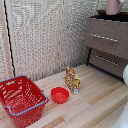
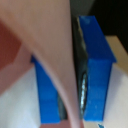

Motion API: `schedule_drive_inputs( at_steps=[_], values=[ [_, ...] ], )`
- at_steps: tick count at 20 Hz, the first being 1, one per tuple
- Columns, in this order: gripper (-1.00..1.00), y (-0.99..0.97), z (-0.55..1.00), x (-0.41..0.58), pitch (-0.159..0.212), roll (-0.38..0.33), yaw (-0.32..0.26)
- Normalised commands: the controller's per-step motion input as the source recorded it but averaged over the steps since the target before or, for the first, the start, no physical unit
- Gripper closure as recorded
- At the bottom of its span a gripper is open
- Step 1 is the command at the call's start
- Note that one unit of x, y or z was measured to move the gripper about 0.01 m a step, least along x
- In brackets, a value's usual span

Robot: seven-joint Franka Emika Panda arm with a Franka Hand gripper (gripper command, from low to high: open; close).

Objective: Compassionately, move the pinch receptors towards pink recepticle. Embrace the recepticle delicately and rise accordingly. Progress forward guided by applied tension and move towards the highest section of the storage unit. Place the recepticle delicately and shut the storage unit.

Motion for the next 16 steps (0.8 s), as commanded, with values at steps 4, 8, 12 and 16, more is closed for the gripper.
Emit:
schedule_drive_inputs(
  at_steps=[4,8,12,16],
  values=[
    [-1.0,0.09,-0.04,0.069,0.018,0.003,-0.019],
    [-1.0,0.3,0.1,0.09,-0.002,-0.022,0.102],
    [-1.0,0.32,0.16,0.0,0.035,-0.062,0.185],
    [-1.0,0.23,0.15,0.0,0.005,-0.052,0.22]
  ],
)
